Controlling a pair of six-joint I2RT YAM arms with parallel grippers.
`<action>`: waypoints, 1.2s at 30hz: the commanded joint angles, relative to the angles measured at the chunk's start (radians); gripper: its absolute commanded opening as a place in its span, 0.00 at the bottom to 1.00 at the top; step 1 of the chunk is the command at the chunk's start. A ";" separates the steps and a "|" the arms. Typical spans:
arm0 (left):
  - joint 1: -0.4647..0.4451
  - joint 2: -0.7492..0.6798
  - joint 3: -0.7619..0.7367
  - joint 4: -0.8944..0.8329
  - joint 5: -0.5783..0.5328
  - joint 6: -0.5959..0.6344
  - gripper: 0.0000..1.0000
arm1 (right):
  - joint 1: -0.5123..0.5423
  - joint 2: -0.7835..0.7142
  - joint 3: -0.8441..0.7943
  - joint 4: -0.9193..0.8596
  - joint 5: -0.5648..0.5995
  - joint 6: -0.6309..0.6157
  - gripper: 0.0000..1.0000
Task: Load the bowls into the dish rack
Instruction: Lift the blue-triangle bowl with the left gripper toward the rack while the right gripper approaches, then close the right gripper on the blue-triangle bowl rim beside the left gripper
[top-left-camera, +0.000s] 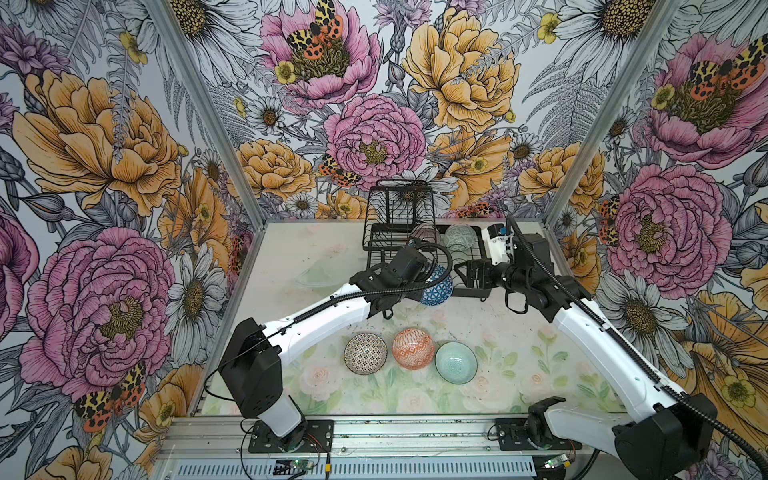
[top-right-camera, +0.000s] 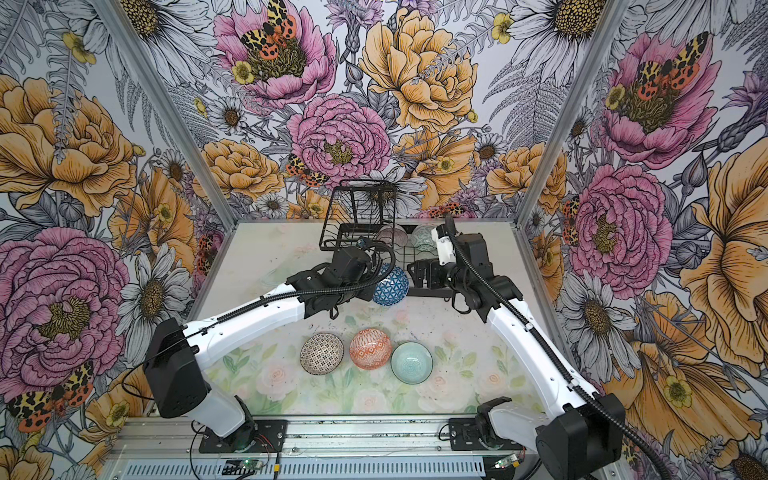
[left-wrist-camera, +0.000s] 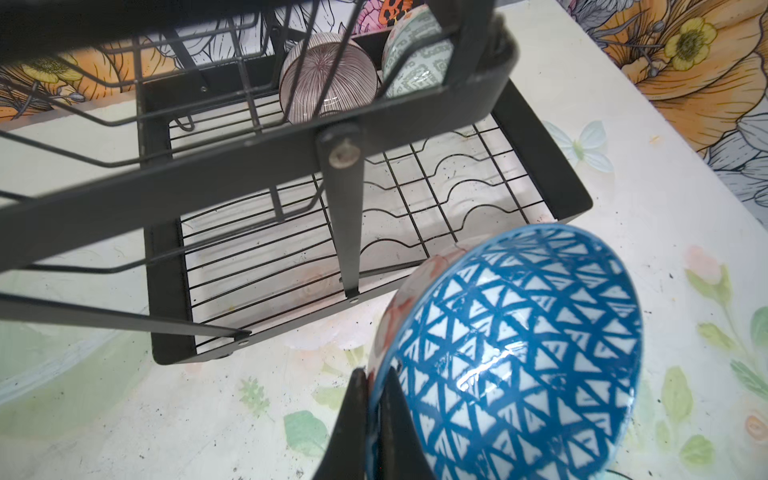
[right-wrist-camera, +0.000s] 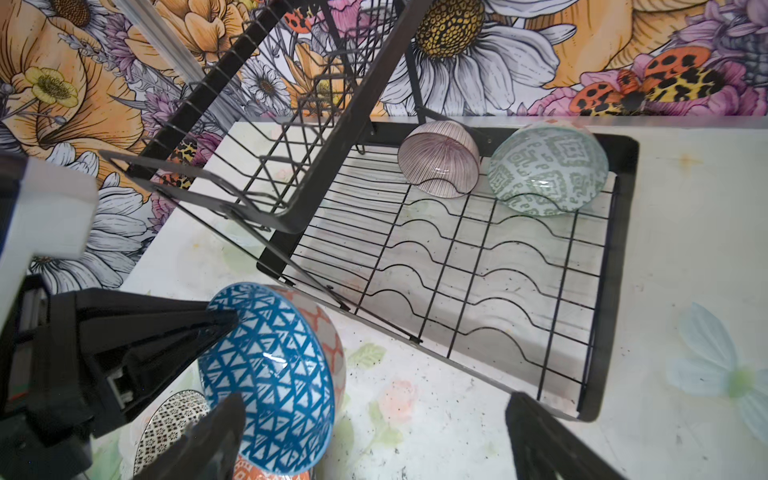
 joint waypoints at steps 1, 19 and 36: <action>0.008 -0.038 -0.007 0.134 -0.007 -0.010 0.00 | 0.024 0.000 -0.022 0.031 -0.013 0.048 0.97; 0.009 -0.024 -0.051 0.315 0.062 -0.022 0.00 | 0.067 0.193 0.002 0.129 0.028 0.129 0.63; 0.011 0.005 -0.050 0.332 0.131 -0.023 0.00 | 0.067 0.204 0.009 0.166 0.077 0.124 0.07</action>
